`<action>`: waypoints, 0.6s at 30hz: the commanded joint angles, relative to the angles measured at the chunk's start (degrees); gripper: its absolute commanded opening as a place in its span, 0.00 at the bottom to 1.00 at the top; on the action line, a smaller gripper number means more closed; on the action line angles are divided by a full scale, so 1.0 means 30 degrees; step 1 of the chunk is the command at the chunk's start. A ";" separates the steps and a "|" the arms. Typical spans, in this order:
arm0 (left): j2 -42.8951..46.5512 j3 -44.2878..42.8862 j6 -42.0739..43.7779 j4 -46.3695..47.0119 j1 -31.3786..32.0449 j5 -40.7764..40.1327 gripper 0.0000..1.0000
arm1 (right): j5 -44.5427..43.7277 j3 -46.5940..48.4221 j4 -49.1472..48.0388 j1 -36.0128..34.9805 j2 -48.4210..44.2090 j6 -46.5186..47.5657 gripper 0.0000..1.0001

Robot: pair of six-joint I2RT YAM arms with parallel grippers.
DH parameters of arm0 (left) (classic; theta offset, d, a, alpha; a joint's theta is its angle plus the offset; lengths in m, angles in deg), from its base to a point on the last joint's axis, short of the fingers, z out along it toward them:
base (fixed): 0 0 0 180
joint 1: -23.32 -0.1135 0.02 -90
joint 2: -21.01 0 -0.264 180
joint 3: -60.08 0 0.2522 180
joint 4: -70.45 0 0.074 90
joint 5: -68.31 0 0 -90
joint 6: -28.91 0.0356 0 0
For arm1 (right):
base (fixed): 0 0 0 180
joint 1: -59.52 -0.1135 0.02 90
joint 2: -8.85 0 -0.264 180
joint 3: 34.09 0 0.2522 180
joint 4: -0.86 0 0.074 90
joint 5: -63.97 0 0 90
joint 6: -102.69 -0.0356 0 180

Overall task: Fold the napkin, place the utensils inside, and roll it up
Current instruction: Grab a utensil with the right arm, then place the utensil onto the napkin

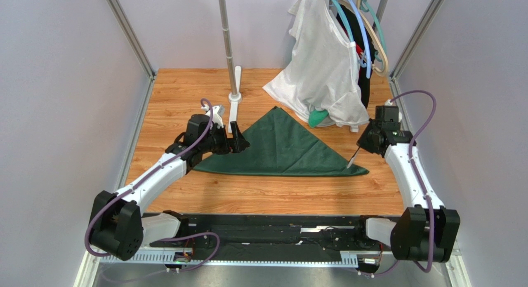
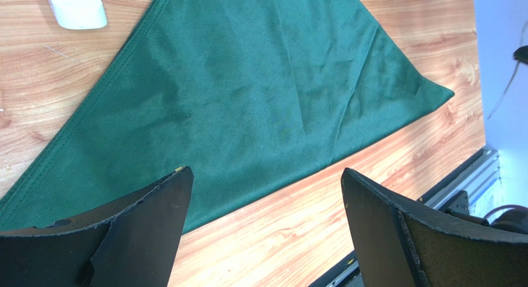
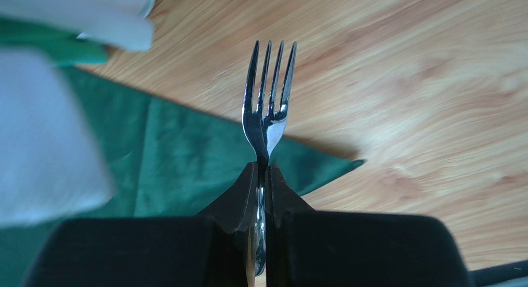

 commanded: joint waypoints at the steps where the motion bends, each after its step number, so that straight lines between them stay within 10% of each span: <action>1: 0.0746 0.0157 -0.0191 0.0386 -0.0103 0.0276 0.99 | 0.1074 -0.1447 -0.1222 -0.2634 -0.1562 -0.3116 0.00; 10: 0.1273 0.0098 -0.0367 0.0035 -0.0103 0.0334 0.99 | -0.3345 -0.3739 -0.5297 -1.1364 -0.1364 -1.2463 0.00; 18: 0.2766 0.0479 -0.0338 -0.0405 -0.0103 0.0218 0.99 | -0.3850 0.0159 -0.5007 -1.4275 0.3353 -1.1529 0.00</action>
